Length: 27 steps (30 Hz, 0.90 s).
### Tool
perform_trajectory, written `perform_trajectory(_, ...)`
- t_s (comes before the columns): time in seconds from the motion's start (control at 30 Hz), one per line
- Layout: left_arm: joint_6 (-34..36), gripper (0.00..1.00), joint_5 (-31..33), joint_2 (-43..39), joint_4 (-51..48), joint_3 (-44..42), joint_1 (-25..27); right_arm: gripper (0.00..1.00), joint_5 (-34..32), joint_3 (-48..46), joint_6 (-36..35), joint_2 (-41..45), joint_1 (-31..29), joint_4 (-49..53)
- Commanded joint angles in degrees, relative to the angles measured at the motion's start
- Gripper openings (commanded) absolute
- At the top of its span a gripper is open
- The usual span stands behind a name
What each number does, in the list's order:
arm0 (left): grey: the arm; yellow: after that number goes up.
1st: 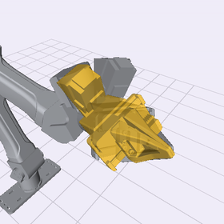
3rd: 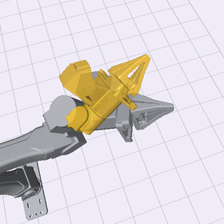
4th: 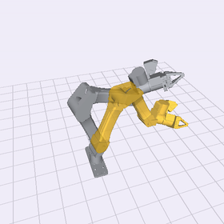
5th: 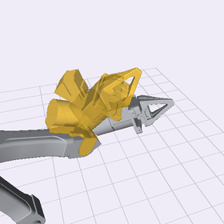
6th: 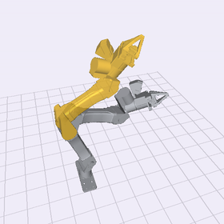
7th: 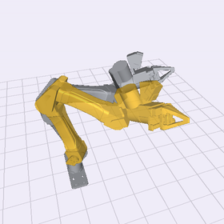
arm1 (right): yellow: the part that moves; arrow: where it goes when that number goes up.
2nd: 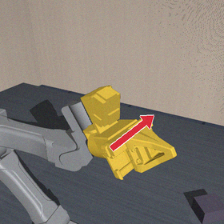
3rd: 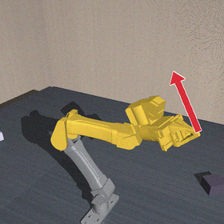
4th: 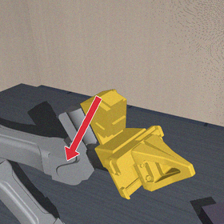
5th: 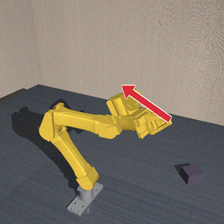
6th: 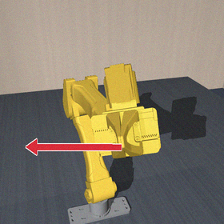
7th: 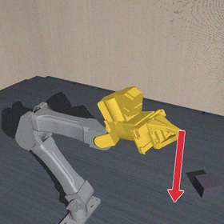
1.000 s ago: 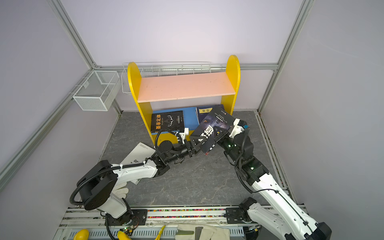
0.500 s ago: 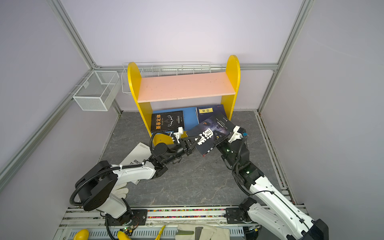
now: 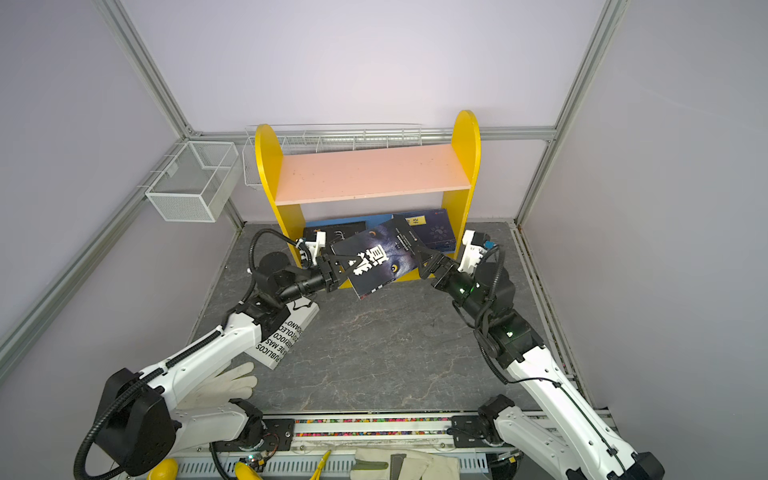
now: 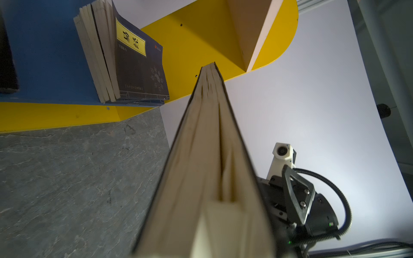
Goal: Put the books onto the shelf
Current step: 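Carry the dark book toward the lower shelf with both grippers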
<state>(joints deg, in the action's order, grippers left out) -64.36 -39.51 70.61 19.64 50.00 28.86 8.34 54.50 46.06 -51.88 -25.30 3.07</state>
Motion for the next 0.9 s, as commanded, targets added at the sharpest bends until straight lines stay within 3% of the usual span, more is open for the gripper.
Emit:
perform_trajectory(0.0, 6.5, 0.00, -15.2, -3.4, -5.6, 2.5, -4.4, 0.97, 22.1, 2.8, -8.1, -3.2, 3.3, 6.4)
perform_trajectory(0.07, 8.8, 0.00, -19.4, -4.1, -7.5, 2.1, -7.3, 0.95, 31.8, 3.7, -9.8, -5.5, 3.9, 6.0)
perform_trajectory(0.17, 11.1, 0.00, -23.5, -4.0, -8.6, 1.5, -9.9, 0.95, 37.4, 3.7, -10.3, -7.3, 3.9, 6.1)
perform_trajectory(0.3, 13.7, 0.00, -26.3, -3.7, -9.2, 1.6, -10.2, 0.99, 39.2, 4.0, -11.7, -8.8, 3.9, 9.8)
perform_trajectory(0.5, 16.6, 0.00, -28.6, -5.0, -11.2, 2.2, -10.2, 0.91, 35.5, 2.4, -12.5, -10.0, 3.9, 14.3)
perform_trajectory(0.77, 18.3, 0.00, -30.0, -7.1, -12.0, 1.5, -10.1, 0.72, 43.5, -0.8, -7.0, -12.9, 3.7, 3.4)
perform_trajectory(0.87, 18.3, 0.00, -30.1, -7.8, -12.1, 1.8, -10.2, 0.73, 41.4, 0.0, -10.1, -12.7, 3.6, 8.2)
